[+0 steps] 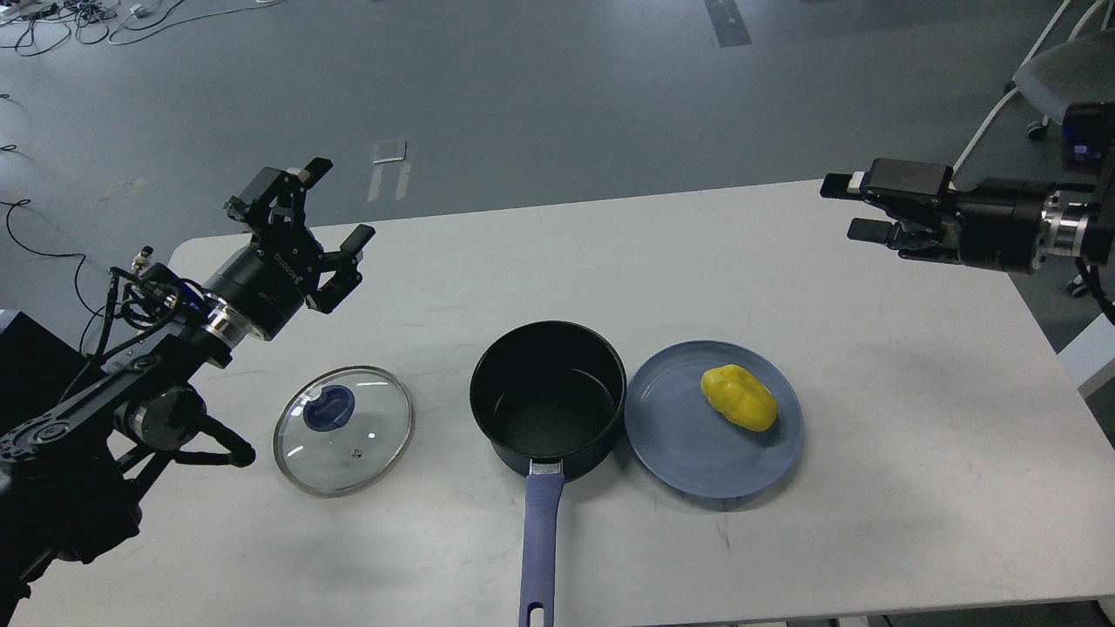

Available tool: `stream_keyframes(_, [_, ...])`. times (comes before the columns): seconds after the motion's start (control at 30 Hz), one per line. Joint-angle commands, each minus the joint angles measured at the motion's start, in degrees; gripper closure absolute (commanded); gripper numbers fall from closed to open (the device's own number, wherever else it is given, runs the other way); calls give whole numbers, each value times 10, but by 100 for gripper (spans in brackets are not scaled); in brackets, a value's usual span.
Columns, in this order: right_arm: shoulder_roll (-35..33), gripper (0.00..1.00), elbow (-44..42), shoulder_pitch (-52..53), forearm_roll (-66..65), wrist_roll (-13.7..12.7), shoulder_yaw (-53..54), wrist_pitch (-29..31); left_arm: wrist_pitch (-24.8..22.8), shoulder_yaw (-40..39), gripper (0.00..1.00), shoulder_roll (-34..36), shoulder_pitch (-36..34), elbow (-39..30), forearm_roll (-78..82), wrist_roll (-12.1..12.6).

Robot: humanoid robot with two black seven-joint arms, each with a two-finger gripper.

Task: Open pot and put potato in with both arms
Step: 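Reach the right gripper down and grasp the yellow potato on the plate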

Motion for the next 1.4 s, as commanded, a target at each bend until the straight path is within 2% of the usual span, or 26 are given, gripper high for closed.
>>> stream_keyframes(0.0, [-10, 0, 70, 92, -97, 0, -76, 0, -2, -1, 2, -1, -1, -1, 0, 0])
stream_keyframes(0.1, [1, 0, 88, 147, -145, 0, -132, 0, -2, -1, 2, 1, -1, -3, 0, 0])
stream_keyframes(0.17, [43, 0, 87, 185, -181, 0, -191, 0, -2, -1, 2, 2, -1, -3, -1, 0])
stream_keyframes(0.3, [92, 0, 76, 202, -219, 0, -238, 0, -2, -1, 2, 2, -1, -5, 0, 0])
stream_keyframes(0.37, [129, 0, 42, 200, -236, 0, -251, 0, -2, -2, 2, 1, -1, -5, 0, 0])
stream_keyframes(0.63, [191, 0, -35, 170, -238, 0, -267, 0, -2, -2, 2, 4, -2, -6, 0, 0])
stream_keyframes(1.13, [271, 0, -110, 119, -254, 0, -269, 0, -2, -7, 2, 6, -3, -7, 0, 0])
stream_keyframes(1.37, [287, 0, -120, 113, -255, 0, -280, 0, -2, -14, 2, 6, -2, -7, 0, 0])
